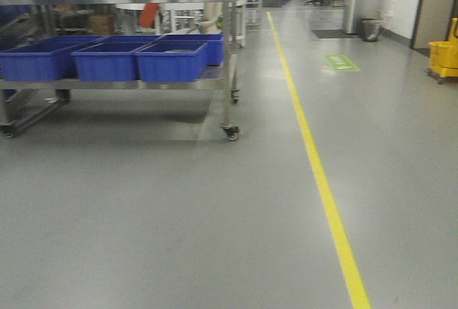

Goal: Pick and sort blue part to right shelf
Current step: 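Drive the base along the aisle past the blue-bin shelving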

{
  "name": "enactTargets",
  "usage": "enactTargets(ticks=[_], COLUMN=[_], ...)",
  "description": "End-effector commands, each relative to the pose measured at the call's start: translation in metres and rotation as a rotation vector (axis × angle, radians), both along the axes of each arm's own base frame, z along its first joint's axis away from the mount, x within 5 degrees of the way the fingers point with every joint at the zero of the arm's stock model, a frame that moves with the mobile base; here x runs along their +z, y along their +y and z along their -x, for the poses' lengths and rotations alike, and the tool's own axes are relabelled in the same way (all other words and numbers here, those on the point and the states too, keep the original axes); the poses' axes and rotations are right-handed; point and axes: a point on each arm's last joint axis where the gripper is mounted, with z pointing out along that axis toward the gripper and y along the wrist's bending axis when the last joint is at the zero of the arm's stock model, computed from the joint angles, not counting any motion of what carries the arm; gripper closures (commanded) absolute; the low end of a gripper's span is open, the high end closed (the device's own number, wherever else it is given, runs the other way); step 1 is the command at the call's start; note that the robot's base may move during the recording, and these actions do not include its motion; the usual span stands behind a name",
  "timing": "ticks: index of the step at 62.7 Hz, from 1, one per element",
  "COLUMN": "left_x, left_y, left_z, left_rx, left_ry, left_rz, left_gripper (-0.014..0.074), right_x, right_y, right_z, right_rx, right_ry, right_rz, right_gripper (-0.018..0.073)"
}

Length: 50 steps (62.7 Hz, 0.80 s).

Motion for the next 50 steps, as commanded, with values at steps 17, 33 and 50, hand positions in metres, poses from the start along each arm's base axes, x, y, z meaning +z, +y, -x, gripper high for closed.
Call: enactTargets(ticks=[17, 33, 50], left_x=[0.017, 0.017, 0.017], left_y=[0.0009, 0.0009, 0.0009], left_z=[0.001, 0.001, 0.001], left_rx=[0.009, 0.009, 0.009], left_ry=[-0.11, -0.11, -0.11], left_rz=[0.014, 0.014, 0.014], left_gripper=[0.0265, 0.0265, 0.0265], right_x=[0.0173, 0.0173, 0.0173], right_y=[-0.001, -0.001, -0.001], right_z=[0.001, 0.001, 0.001], right_rx=[-0.014, -0.014, -0.014], right_ry=[-0.111, -0.111, -0.111], right_rz=[0.005, 0.005, 0.005], right_gripper=[0.0134, 0.0134, 0.0134])
